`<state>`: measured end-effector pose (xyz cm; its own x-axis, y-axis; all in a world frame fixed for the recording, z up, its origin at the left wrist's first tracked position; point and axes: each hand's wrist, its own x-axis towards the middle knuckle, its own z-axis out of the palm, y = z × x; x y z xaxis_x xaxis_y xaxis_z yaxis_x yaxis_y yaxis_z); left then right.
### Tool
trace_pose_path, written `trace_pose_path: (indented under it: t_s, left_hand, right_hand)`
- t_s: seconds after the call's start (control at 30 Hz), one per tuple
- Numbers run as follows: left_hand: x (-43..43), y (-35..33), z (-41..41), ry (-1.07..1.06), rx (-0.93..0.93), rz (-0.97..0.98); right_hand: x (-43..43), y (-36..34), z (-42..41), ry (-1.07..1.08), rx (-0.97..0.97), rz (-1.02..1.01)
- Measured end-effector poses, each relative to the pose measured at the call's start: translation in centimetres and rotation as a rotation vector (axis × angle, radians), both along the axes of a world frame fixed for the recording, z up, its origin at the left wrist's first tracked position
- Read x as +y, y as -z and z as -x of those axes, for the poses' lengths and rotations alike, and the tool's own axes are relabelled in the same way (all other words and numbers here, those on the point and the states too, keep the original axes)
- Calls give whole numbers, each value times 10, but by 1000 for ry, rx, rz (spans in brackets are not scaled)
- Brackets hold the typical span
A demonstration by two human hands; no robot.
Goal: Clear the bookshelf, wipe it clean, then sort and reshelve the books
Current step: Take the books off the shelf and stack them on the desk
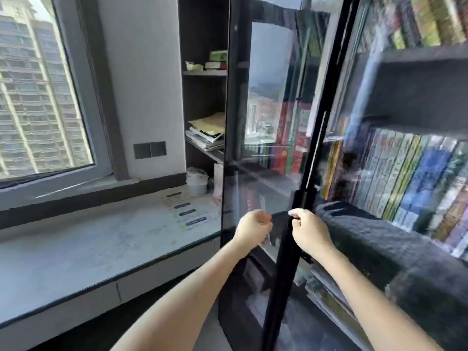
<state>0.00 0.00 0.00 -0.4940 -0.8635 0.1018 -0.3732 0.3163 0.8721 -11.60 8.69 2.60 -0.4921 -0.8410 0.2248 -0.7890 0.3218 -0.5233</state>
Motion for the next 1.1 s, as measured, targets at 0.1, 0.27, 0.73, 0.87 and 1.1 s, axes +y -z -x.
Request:
trace_pose_path:
  t_s: [0.1, 0.27, 0.73, 0.87, 1.1]
  left_hand:
    - [-31, 9, 43, 108, -3, -19]
    - [-50, 22, 92, 175, -20, 120]
    - [-67, 30, -38, 180, -65, 190]
    - [-80, 30, -103, 12, 11, 130]
    - [-119, 37, -170, -287, 64, 199]
  right_hand:
    - [-18, 8, 13, 64, -11, 31]
    - [-26, 17, 33, 146, 32, 53]
    - [-51, 54, -17, -36, -128, 260]
    - [-76, 51, -56, -348, -268, 137]
    - [-116, 71, -104, -439, -229, -4]
